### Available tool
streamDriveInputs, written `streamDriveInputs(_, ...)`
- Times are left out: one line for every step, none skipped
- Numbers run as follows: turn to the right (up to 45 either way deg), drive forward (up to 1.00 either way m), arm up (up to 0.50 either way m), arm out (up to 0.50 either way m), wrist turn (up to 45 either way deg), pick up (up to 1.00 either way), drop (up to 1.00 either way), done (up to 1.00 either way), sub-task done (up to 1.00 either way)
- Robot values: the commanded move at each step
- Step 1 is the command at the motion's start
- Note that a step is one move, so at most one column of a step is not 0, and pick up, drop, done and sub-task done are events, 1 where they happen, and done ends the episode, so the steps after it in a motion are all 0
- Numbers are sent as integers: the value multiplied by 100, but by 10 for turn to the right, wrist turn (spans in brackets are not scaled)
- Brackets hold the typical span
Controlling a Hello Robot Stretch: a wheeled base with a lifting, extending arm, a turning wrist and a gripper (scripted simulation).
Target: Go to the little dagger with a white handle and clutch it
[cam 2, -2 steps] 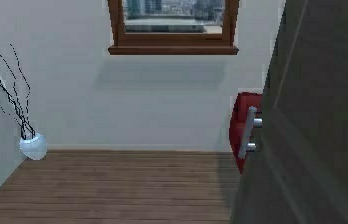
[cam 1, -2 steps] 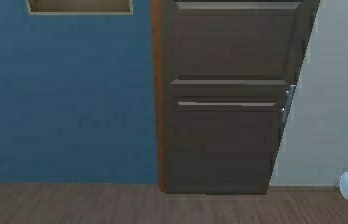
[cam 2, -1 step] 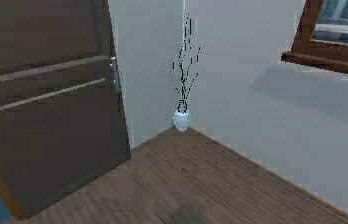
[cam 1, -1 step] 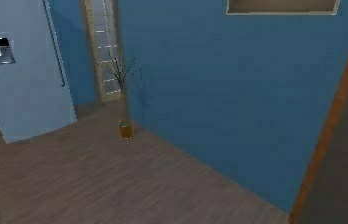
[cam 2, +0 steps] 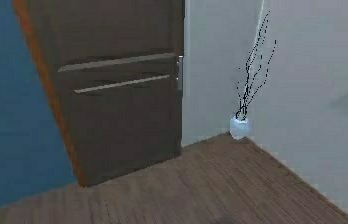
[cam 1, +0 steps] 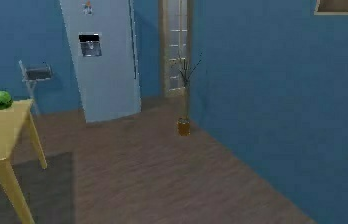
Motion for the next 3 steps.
streamDriveInputs(0, 45, 0, 0, 0, 0, 0, 0, 0)
streamDriveInputs(-450, 0, 0, 0, 0, 0, 0, 0, 0)
streamDriveInputs(-420, 0, 0, 0, 0, 0, 0, 0, 0)
